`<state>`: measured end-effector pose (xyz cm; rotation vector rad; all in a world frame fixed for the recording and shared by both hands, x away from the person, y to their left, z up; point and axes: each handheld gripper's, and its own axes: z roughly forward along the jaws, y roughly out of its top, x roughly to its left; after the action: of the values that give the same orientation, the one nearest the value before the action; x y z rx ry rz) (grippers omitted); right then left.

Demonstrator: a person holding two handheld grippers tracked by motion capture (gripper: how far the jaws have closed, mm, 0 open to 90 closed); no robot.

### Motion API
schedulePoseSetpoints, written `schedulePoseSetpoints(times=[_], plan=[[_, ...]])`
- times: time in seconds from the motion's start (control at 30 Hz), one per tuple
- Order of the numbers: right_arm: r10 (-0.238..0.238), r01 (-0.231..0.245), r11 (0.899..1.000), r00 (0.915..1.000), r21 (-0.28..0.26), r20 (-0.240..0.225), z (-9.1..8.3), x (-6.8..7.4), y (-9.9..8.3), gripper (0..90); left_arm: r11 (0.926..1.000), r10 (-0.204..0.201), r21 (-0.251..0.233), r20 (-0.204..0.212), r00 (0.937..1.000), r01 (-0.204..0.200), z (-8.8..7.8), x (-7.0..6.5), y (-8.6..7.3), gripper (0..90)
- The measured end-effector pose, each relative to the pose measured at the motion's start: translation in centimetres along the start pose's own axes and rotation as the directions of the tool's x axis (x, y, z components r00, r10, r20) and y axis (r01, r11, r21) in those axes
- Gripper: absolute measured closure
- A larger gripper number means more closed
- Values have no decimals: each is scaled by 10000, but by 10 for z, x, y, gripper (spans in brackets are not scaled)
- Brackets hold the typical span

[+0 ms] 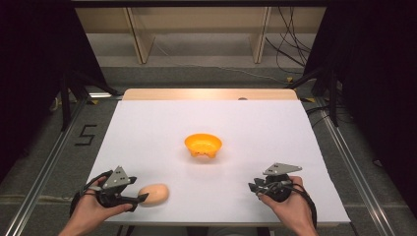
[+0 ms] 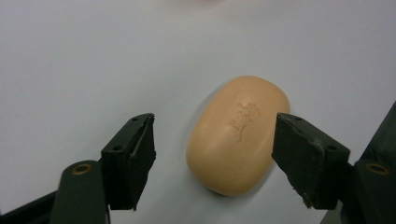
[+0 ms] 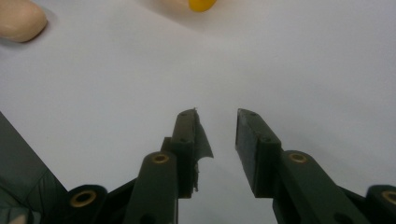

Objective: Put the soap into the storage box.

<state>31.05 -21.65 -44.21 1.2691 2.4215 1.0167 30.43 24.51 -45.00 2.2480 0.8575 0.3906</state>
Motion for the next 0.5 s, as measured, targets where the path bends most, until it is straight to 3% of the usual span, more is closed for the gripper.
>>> schedulePoseSetpoints(times=[0.03, 0.13, 0.17, 0.2, 0.23, 0.27, 0.3, 0.37, 0.43, 0.47, 0.5], plan=[[-200, 200, 9998, 9998, -64, -35, 1, -2, 0, 688, 9999, 96, 132, 41, 9999, -97, 0, 1, 2, 290], [-229, 229, 9997, 9997, 25, 13, 1, -2, 2, 684, 9985, 302, 456, 176, 9994, -309, -1, 3, 10, 283], [-291, 296, 9984, 9995, -477, 118, 6, -2, 1, 683, 9979, 302, 567, 218, 9993, -314, 0, 3, 12, 279], [-292, 291, 9995, 9996, 114, 62, 1, -2, 3, 680, 9961, 416, 756, 388, 9984, -445, 0, 4, 16, 278], [-292, 291, 9995, 9996, 114, 62, 1, -2, 3, 680, 9961, 416, 756, 388, 9984, -445, 0, 4, 16, 277], [-324, 324, 9995, 9994, 2, 88, 2, -2, 4, 677, 9883, 722, 1306, 584, 9957, -793, 0, 5, 22, 271], [-324, 324, 9995, 9994, 2, 88, 2, -2, 4, 677, 9883, 722, 1306, 584, 9957, -793, 0, 5, 22, 267], [-258, 258, 9996, 9996, 115, 69, 2, -2, 4, 673, 9747, 1168, 1815, 844, 9896, -1305, 1, 6, 31, 267], [-45, 43, 9994, 10000, 337, 53, 1, -1, 4, 669, 9655, 1516, 2005, 848, 9848, -1659, 4, 5, 38, 262], [-199, 197, 9992, 9998, 335, 40, 3, -3, 3, 667, 9467, 1982, 2333, 1222, 9725, -2222, 6, 5, 45, 252], [-226, 225, 9991, 9997, 347, 18, 3, -3, 3, 665, 9445, 2005, 2379, 1290, 9712, -2266, 7, 3, 47, 252]])
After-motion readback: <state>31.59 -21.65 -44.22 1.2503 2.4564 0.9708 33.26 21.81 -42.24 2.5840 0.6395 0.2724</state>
